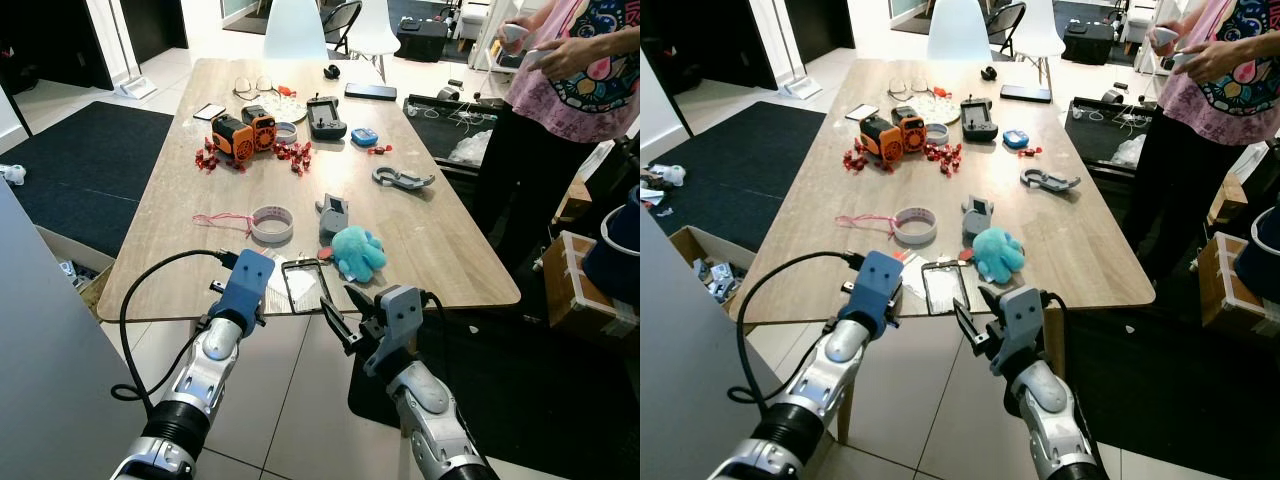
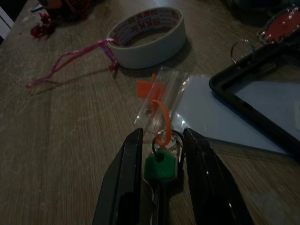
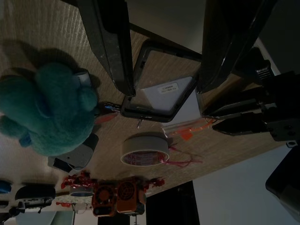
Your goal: Hang keys on a hook
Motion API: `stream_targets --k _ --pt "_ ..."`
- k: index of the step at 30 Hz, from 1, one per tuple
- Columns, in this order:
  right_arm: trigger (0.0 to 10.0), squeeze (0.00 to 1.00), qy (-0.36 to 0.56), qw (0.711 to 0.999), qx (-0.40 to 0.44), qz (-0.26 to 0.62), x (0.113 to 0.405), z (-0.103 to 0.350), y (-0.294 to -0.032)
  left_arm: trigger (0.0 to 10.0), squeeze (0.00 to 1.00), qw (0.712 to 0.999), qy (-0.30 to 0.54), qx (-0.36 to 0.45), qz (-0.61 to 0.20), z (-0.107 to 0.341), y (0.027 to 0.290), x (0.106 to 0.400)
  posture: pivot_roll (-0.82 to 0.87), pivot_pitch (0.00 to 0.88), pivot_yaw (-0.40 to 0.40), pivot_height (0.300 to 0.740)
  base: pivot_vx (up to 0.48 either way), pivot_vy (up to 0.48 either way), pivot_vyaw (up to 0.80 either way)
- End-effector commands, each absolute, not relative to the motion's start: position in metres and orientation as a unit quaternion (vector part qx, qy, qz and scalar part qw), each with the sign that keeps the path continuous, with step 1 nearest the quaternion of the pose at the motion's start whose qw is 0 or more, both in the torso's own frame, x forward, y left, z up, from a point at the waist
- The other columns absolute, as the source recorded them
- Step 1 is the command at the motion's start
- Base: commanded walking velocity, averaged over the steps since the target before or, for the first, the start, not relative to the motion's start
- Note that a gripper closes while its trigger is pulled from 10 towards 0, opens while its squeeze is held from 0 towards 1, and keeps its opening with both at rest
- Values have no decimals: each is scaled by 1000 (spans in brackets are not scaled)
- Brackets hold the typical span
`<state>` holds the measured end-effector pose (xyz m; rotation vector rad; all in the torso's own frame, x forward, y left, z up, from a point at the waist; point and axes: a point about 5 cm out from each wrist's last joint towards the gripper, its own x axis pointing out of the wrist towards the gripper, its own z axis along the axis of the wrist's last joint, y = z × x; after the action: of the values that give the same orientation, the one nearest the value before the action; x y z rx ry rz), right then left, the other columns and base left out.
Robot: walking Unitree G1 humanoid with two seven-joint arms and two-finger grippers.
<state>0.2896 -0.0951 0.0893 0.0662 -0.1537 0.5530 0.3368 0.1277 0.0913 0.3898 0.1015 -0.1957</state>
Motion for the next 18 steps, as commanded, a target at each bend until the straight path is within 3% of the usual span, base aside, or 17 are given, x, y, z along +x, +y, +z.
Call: stream_targets --k 1,10,11,12,13,18 --pt "10000 0 -68 958 32 276 288 87 -96 10000 0 972 66 199 -102 83 123 333 26 94 -19 740 0 0 0" --pt "10000 0 -67 957 33 279 287 86 -95 10000 0 972 71 199 -106 82 122 334 26 90 -21 740 0 0 0" --pt "10000 0 -67 957 33 280 287 86 -95 7843 0 971 72 199 -107 81 123 334 26 90 -21 740 0 0 0" --pt "10000 0 -68 957 33 280 287 86 -95 706 0 971 73 199 -110 81 123 334 26 90 -21 740 0 0 0" --pt "10000 0 -68 957 33 280 287 86 -95 0 0 970 73 200 -114 81 123 333 27 85 -20 740 0 0 0" --pt "10000 0 -69 957 34 281 287 86 -94 0 0 972 71 189 -122 82 122 333 29 81 -20 740 0 0 0"
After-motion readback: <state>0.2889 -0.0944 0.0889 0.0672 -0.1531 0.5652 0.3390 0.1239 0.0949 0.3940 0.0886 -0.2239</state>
